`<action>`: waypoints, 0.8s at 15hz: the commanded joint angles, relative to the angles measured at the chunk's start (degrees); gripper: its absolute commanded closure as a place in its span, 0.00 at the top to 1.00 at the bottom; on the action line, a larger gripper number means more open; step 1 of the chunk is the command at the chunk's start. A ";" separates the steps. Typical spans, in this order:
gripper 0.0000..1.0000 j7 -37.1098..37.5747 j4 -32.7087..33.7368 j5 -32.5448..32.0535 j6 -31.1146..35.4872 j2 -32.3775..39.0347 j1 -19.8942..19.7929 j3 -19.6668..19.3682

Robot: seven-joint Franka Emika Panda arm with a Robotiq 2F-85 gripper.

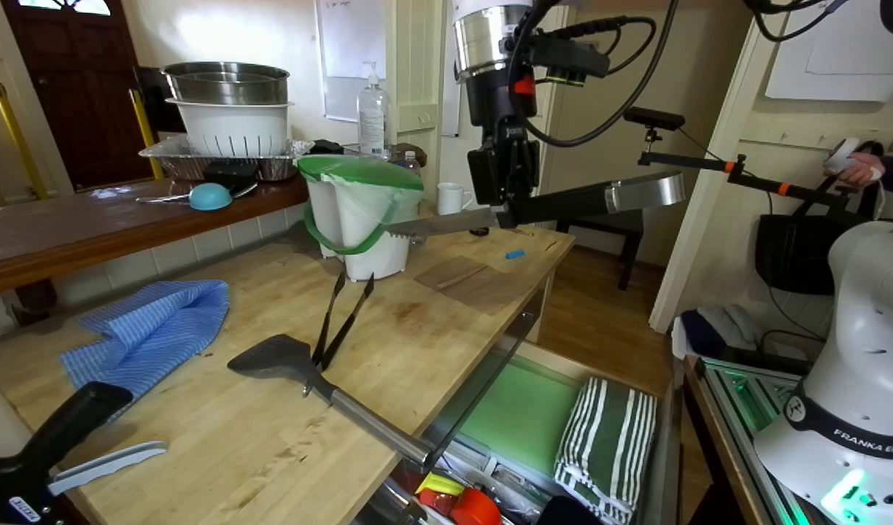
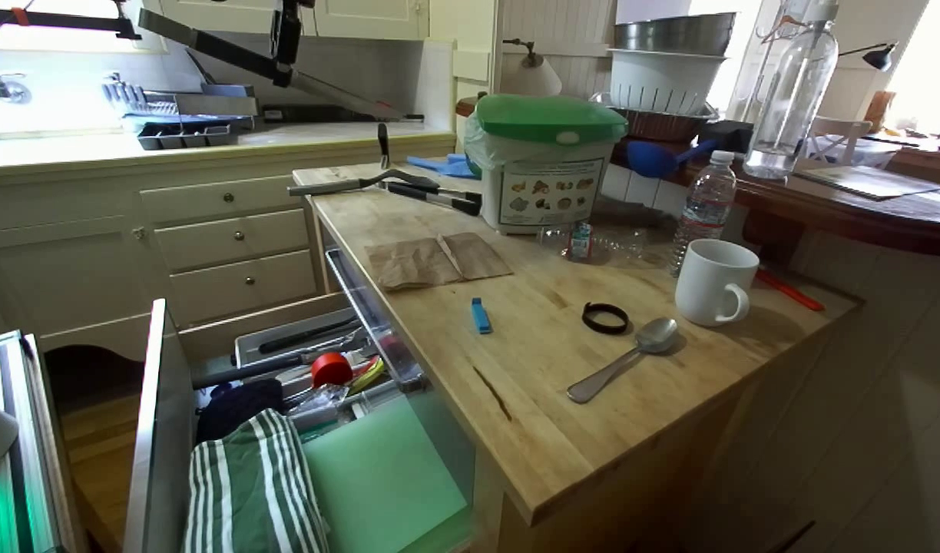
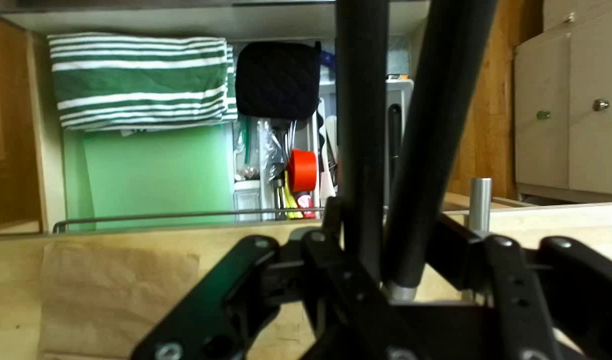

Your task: Move the serrated tongs to the right.

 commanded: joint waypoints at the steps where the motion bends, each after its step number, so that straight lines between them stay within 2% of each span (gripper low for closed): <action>1: 0.14 1.41 -7.11 8.24 -2.04 -4.97 -2.76 -1.93; 5: 0.14 5.94 -14.10 10.83 -0.33 -8.92 -5.83 -4.39; 7: 0.14 5.94 -16.44 12.48 0.96 -10.34 -7.59 -5.85; 9: 0.14 4.63 -16.90 13.53 1.25 -10.07 -9.02 -7.06; 11: 0.14 2.49 -17.22 11.11 0.60 -9.34 -9.33 -7.01; 12: 0.14 3.50 -15.26 11.19 -0.73 -8.36 -9.54 -7.05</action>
